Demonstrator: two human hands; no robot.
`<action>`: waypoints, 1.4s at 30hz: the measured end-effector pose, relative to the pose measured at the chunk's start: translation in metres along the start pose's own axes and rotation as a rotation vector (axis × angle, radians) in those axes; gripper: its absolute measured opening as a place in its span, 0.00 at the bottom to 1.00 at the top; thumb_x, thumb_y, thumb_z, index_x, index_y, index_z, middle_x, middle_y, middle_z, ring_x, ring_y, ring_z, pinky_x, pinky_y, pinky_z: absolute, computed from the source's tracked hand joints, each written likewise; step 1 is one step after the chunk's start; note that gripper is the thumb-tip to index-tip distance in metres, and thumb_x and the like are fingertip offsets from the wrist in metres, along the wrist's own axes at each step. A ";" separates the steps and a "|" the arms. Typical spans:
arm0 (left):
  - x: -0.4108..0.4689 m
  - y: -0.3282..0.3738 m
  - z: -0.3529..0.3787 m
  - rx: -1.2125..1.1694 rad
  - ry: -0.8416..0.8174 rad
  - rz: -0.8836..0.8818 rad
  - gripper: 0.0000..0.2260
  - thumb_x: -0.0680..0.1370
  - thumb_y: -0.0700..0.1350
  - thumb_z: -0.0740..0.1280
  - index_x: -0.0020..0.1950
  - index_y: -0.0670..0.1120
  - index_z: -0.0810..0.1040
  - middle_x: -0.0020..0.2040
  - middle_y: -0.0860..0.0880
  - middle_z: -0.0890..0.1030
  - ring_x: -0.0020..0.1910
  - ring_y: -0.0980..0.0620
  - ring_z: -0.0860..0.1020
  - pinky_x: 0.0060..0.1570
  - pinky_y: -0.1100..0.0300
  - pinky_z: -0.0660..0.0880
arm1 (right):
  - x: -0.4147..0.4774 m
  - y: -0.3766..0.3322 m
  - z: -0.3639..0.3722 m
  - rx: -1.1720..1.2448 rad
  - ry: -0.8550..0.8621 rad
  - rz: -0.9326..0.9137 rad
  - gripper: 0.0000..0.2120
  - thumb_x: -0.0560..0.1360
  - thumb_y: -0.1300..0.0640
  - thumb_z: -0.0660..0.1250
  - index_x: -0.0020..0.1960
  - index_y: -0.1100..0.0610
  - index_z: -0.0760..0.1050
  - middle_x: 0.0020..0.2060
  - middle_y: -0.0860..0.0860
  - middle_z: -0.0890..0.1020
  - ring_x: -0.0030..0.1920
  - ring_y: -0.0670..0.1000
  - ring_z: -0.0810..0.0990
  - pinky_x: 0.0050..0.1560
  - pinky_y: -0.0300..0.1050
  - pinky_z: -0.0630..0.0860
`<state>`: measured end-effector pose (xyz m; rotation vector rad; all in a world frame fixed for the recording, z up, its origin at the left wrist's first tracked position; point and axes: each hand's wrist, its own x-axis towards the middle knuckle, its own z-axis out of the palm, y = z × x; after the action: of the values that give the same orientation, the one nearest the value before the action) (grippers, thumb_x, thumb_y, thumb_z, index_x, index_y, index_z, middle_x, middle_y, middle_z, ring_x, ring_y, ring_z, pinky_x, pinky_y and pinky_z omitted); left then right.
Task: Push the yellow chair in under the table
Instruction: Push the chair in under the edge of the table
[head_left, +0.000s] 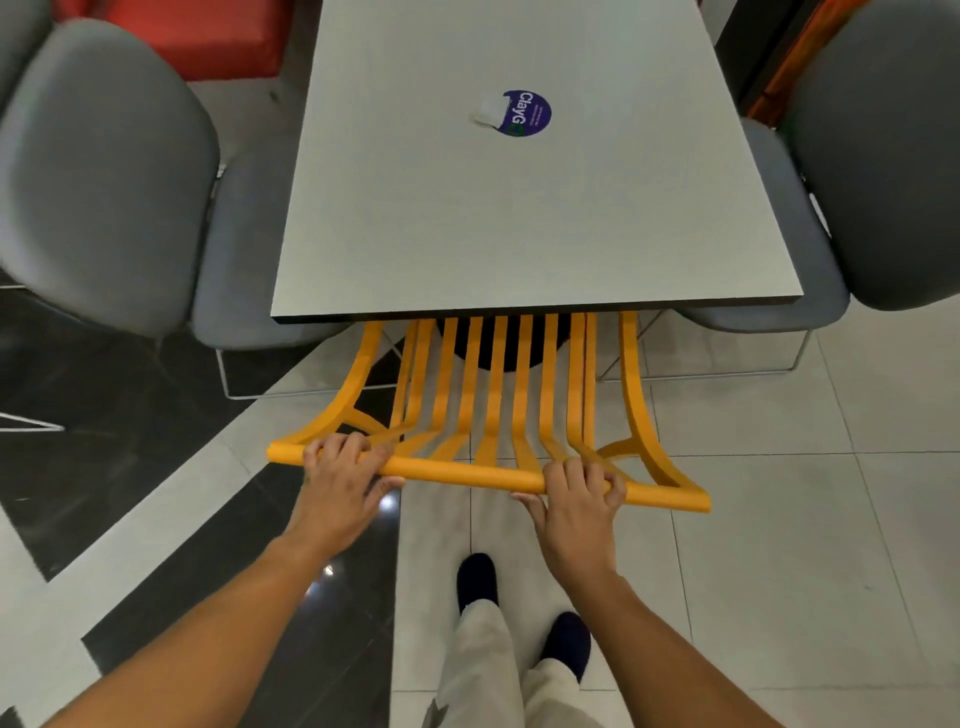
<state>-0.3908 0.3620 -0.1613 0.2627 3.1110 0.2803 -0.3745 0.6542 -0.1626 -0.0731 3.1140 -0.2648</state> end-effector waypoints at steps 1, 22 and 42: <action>-0.003 -0.001 0.001 0.009 -0.002 -0.007 0.24 0.78 0.63 0.52 0.59 0.50 0.77 0.48 0.46 0.76 0.49 0.43 0.73 0.57 0.40 0.66 | -0.003 -0.001 0.003 0.006 0.015 -0.005 0.24 0.75 0.36 0.56 0.46 0.56 0.76 0.41 0.53 0.77 0.47 0.58 0.76 0.58 0.59 0.62; -0.008 0.084 0.017 0.026 0.018 -0.089 0.24 0.78 0.65 0.51 0.54 0.51 0.78 0.46 0.49 0.77 0.47 0.46 0.74 0.54 0.44 0.68 | 0.007 0.084 -0.012 0.111 0.024 -0.083 0.24 0.75 0.36 0.56 0.47 0.56 0.75 0.43 0.52 0.76 0.47 0.59 0.74 0.58 0.62 0.65; -0.008 0.102 0.023 0.007 0.040 -0.142 0.25 0.78 0.65 0.52 0.55 0.50 0.79 0.45 0.47 0.76 0.47 0.46 0.73 0.54 0.42 0.69 | 0.008 0.104 -0.008 0.085 -0.028 -0.115 0.23 0.77 0.37 0.55 0.50 0.55 0.76 0.45 0.52 0.77 0.51 0.57 0.74 0.60 0.61 0.63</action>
<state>-0.3654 0.4638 -0.1655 0.0366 3.1500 0.2761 -0.3878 0.7575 -0.1722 -0.2525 3.0704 -0.3942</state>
